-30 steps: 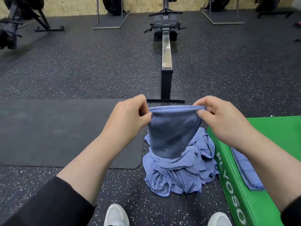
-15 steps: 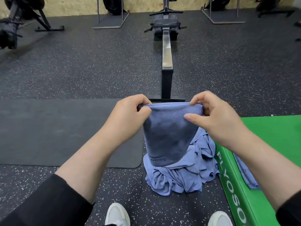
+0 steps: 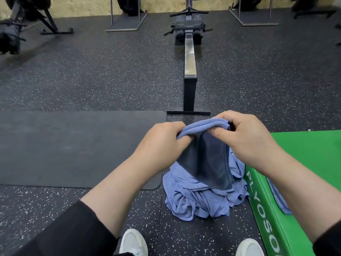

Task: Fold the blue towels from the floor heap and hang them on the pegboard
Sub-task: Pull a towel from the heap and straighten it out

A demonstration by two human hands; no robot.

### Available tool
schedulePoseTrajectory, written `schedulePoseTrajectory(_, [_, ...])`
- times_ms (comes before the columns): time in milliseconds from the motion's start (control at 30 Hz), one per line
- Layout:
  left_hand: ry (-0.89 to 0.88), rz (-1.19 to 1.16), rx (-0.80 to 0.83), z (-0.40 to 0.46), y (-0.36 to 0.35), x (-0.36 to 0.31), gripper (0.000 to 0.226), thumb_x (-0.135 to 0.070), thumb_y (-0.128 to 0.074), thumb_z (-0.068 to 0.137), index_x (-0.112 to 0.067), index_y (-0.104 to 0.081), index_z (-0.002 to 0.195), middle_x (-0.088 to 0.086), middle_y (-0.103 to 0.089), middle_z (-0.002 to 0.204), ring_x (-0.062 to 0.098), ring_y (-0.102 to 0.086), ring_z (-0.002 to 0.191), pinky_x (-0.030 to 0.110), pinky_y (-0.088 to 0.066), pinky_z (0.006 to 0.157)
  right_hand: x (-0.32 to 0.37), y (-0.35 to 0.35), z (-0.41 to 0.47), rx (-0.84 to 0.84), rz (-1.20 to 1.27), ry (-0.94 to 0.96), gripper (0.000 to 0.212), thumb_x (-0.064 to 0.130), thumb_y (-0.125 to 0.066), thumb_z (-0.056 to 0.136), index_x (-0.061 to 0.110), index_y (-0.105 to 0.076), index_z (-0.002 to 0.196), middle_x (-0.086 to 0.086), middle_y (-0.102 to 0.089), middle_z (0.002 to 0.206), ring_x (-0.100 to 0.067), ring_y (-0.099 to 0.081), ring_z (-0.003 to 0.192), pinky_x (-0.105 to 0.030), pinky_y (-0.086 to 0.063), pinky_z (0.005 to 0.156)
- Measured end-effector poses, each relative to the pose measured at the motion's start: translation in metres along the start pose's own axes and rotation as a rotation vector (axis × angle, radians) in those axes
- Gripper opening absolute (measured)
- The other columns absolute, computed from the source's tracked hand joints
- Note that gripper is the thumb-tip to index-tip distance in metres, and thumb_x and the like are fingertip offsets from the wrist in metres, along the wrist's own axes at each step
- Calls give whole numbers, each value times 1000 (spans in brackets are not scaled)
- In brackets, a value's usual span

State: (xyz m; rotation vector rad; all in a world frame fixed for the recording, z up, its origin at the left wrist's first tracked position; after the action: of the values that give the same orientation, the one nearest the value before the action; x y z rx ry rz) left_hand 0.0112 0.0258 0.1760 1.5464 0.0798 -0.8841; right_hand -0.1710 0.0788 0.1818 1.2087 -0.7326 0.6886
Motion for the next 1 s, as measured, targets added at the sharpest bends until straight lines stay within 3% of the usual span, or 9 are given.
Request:
schedulePoseTrajectory(67, [86, -66, 22, 4, -1, 5, 35, -30, -56, 93, -8, -45, 68, -1, -47, 58, 19, -40, 58, 31, -34, 55, -1, 0, 0, -4, -53, 4, 12, 16, -70, 91, 27, -75, 88, 8, -62, 72, 0, -50, 63, -15, -36, 60])
schedulePoseTrajectory(167, [268, -298, 94, 3, -7, 11, 31, -24, -54, 88, 0, -48, 69, 8, -46, 58, 21, -51, 46, 31, -43, 58, -8, -5, 0, 34, -170, -13, 17, 21, -66, 93, 34, -76, 94, 16, -63, 68, -1, -49, 61, -17, -35, 57])
schedulePoseTrajectory(300, [395, -374, 112, -1, -12, 11, 26, -21, -52, 88, -9, -57, 65, 16, -58, 49, 30, -59, 42, 31, -46, 56, -6, -14, -2, 68, -290, -12, 16, 26, -64, 94, 35, -75, 102, 29, -57, 64, 5, -52, 64, -13, -37, 60])
schedulePoseTrajectory(467, [383, -275, 13, -1, -13, 18, 28, -23, -48, 84, -15, -43, 57, 6, -47, 42, 25, -47, 42, 28, -39, 53, 9, -26, -8, 50, -380, 2, 13, 32, -63, 95, 27, -74, 100, 9, -61, 68, -16, -52, 69, -33, -34, 64])
schedulePoseTrajectory(633, [380, -393, -28, -2, -13, 16, 26, -17, -43, 79, 4, -57, 75, 18, -60, 54, 26, -56, 46, 36, -48, 52, 18, -39, -13, 99, -425, -30, 18, 30, -56, 97, 18, -69, 97, -3, -63, 73, -27, -52, 74, -40, -37, 66])
schedulePoseTrajectory(833, [413, -668, -9, -5, -15, 7, 28, -4, -40, 88, 4, -67, 90, 21, -71, 72, 28, -63, 52, 38, -55, 59, 16, -47, -14, 194, -269, -27, 16, 15, -49, 93, 8, -63, 89, -9, -59, 71, -31, -51, 73, -42, -42, 69])
schedulePoseTrajectory(900, [421, -725, 0, -4, -17, 8, 31, -5, -38, 88, 5, -66, 98, 19, -75, 80, 29, -67, 60, 41, -57, 67, 16, -46, -13, 261, -159, -32, 19, 11, -49, 93, 15, -66, 99, -3, -67, 81, -24, -58, 79, -38, -46, 76])
schedulePoseTrajectory(1000, [409, -797, 53, -4, -15, 4, 37, -4, -36, 84, 5, -65, 106, 16, -77, 90, 25, -67, 67, 38, -54, 73, 17, -42, -11, 325, 24, -20, 32, 14, -62, 96, 30, -65, 123, 16, -72, 108, 5, -64, 98, -15, -48, 86])
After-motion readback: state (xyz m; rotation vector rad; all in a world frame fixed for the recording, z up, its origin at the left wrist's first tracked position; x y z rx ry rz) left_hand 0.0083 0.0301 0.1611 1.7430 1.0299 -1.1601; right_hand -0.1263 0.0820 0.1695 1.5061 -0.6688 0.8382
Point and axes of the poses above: each hand's wrist, its own z-axis towards the middle knuckle, its own y-axis out of the back of the hand, x = y × z, the point moved 4 cm from there along z, towards the middle knuckle
